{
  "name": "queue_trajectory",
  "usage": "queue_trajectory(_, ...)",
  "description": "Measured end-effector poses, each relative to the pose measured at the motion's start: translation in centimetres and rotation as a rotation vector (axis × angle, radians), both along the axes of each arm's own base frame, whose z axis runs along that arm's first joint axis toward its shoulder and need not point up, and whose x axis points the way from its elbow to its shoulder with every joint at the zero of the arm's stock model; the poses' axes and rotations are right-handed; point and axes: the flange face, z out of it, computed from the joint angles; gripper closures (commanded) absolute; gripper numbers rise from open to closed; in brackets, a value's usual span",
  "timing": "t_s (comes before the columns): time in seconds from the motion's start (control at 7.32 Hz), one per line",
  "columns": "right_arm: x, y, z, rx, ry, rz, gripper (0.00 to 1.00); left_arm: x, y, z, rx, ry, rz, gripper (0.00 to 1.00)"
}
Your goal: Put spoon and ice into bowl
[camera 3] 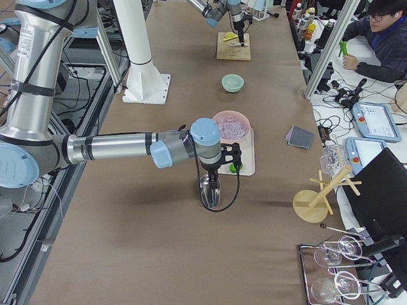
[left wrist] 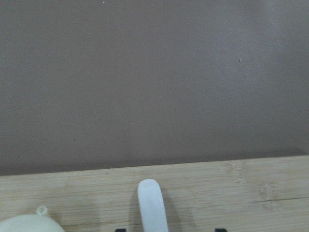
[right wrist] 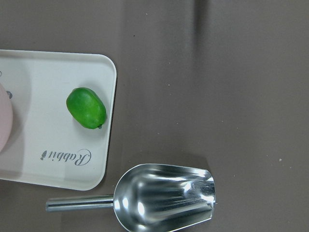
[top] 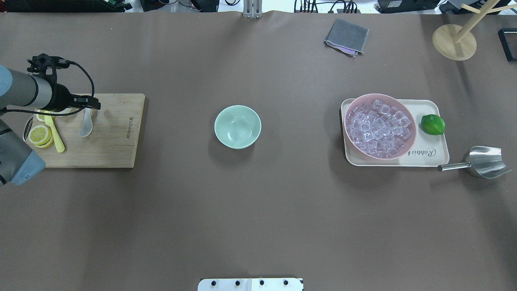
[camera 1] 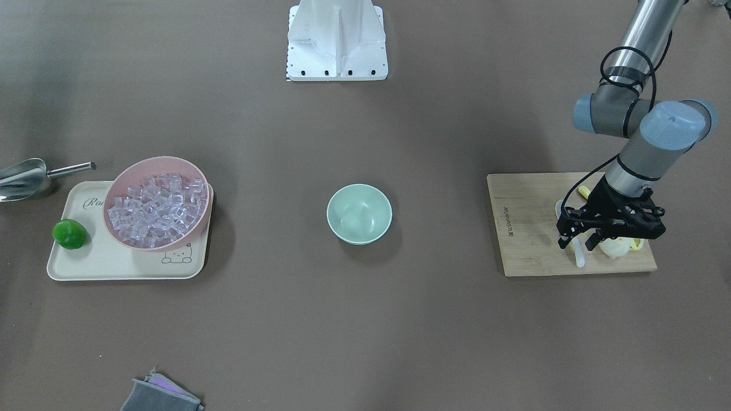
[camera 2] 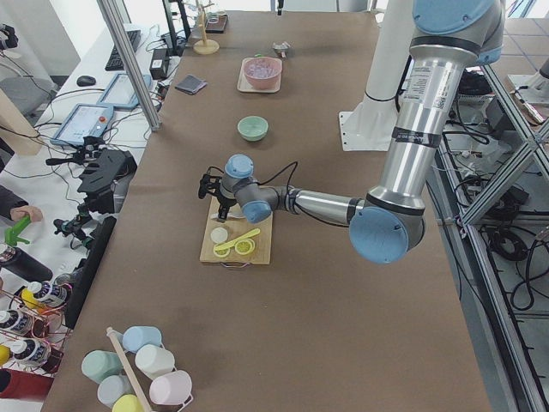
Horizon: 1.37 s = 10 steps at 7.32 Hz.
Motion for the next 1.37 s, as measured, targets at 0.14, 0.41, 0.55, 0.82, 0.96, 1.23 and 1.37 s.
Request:
queue_trajectory(0.14,0.0,0.0,0.0,0.000,0.000,-0.001,0.00,0.0,0.0,0.2,0.000,0.001,0.000,0.83)
queue_trajectory(0.41,0.0,0.0,0.0,-0.001,0.000,-0.001,0.00,0.0,0.0,0.0,0.003,0.006,-0.002,1.00)
queue_trajectory(0.55,0.0,0.0,0.0,-0.001,0.000,-0.001,0.00,0.0,0.1,-0.4,0.008,0.012,-0.002,1.00)
queue_trajectory(0.82,-0.1,0.0,0.0,-0.001,-0.001,-0.001,0.00,0.2,0.1,-3.1,-0.012,0.070,-0.037,1.00)
queue_trajectory(0.96,0.0,0.0,0.0,-0.002,0.000,0.000,0.00,1.3,0.2,-5.9,-0.081,0.151,-0.099,1.00)
queue_trajectory(1.23,-0.1,-0.5,-1.4,0.007,0.019,0.032,0.00,8.0,1.8,-12.7,-0.201,0.300,-0.233,1.00)
queue_trajectory(1.37,-0.6,-0.8,-3.0,0.013,0.025,0.054,0.01,12.7,3.3,-16.2,-0.241,0.350,-0.290,1.00)
